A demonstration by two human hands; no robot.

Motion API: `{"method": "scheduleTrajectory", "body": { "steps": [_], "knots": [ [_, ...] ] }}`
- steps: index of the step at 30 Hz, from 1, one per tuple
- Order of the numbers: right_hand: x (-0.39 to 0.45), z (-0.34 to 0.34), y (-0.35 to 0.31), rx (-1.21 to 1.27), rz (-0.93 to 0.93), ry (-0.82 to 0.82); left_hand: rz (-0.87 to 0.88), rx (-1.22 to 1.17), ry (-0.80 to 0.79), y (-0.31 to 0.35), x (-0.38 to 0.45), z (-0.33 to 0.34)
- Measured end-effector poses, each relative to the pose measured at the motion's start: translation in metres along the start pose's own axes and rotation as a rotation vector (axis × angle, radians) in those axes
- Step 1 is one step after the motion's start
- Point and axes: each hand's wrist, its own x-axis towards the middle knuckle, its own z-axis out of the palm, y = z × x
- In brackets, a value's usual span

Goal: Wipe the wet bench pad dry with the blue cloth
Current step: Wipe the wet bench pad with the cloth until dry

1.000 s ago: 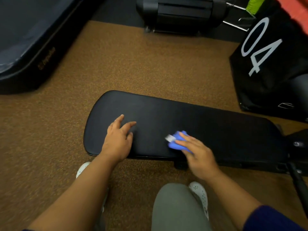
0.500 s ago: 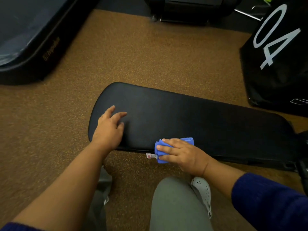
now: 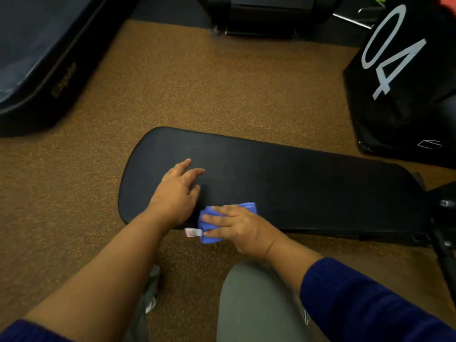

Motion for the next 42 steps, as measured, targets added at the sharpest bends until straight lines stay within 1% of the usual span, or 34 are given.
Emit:
{"method": "scheduleTrajectory", "body": {
  "steps": [3, 7, 11, 13, 14, 15, 18, 19, 20, 21, 22, 23, 25, 26, 27, 30, 32, 34, 36, 37, 40, 41, 42],
  "knots": [
    [-0.059, -0.018, 0.021, -0.043, 0.111, 0.061, 0.054, -0.008, -0.073, 0.023, 0.004, 0.010],
    [-0.142, -0.049, 0.043, -0.131, 0.254, 0.088, 0.091, -0.021, -0.161, 0.050, 0.008, 0.026],
    [-0.226, -0.076, 0.058, -0.167, 0.494, 0.003, 0.123, -0.011, -0.209, 0.075, 0.012, 0.041],
    [-0.253, -0.088, 0.059, -0.187, 0.608, 0.010, 0.141, -0.009, -0.227, 0.086, 0.014, 0.047],
    [-0.260, -0.093, 0.059, -0.164, 0.657, 0.068, 0.146, -0.009, -0.232, 0.090, 0.015, 0.050],
    [-0.261, -0.098, 0.057, -0.121, 0.722, 0.162, 0.151, -0.006, -0.237, 0.094, 0.016, 0.052],
    [-0.232, -0.111, 0.054, -0.030, 0.974, 0.585, 0.150, 0.010, -0.231, 0.103, 0.021, 0.058],
    [-0.213, -0.110, 0.055, -0.013, 1.028, 0.705, 0.144, 0.010, -0.217, 0.106, 0.023, 0.060],
    [-0.189, -0.105, 0.056, -0.003, 1.056, 0.770, 0.130, -0.002, -0.196, 0.110, 0.025, 0.061],
    [-0.160, -0.096, 0.056, 0.001, 1.041, 0.788, 0.112, -0.022, -0.169, 0.114, 0.027, 0.062],
    [-0.129, -0.088, 0.056, -0.006, 0.974, 0.764, 0.094, -0.042, -0.137, 0.118, 0.030, 0.063],
    [-0.102, -0.077, 0.056, -0.020, 0.864, 0.681, 0.082, -0.056, -0.105, 0.121, 0.034, 0.064],
    [-0.055, -0.056, 0.048, -0.035, 0.652, 0.386, 0.065, -0.072, -0.069, 0.128, 0.040, 0.066],
    [-0.042, -0.050, 0.043, -0.025, 0.612, 0.255, 0.055, -0.079, -0.069, 0.131, 0.043, 0.067],
    [-0.039, -0.047, 0.042, -0.021, 0.599, 0.191, 0.050, -0.080, -0.077, 0.134, 0.045, 0.069],
    [-0.075, -0.048, 0.064, -0.121, 0.562, 0.255, 0.084, -0.042, -0.105, 0.139, 0.053, 0.077],
    [-0.127, -0.054, 0.093, -0.146, 0.711, 0.364, 0.103, -0.021, -0.124, 0.142, 0.057, 0.082],
    [-0.193, -0.071, 0.119, -0.229, 0.960, 0.468, 0.098, -0.025, -0.133, 0.146, 0.059, 0.086],
    [-0.243, -0.096, 0.135, -0.284, 1.209, 0.515, 0.109, -0.036, -0.128, 0.149, 0.061, 0.090],
    [-0.256, -0.107, 0.144, -0.294, 1.312, 0.524, 0.115, -0.042, -0.122, 0.151, 0.063, 0.091],
    [-0.244, -0.120, 0.175, -0.290, 1.641, 0.555, 0.093, -0.076, -0.105, 0.156, 0.067, 0.093],
    [-0.226, -0.120, 0.182, -0.285, 1.678, 0.585, 0.089, -0.091, -0.094, 0.156, 0.068, 0.093],
    [-0.204, -0.116, 0.188, -0.279, 1.641, 0.610, 0.093, -0.105, -0.080, 0.157, 0.070, 0.091]
  ]
}}
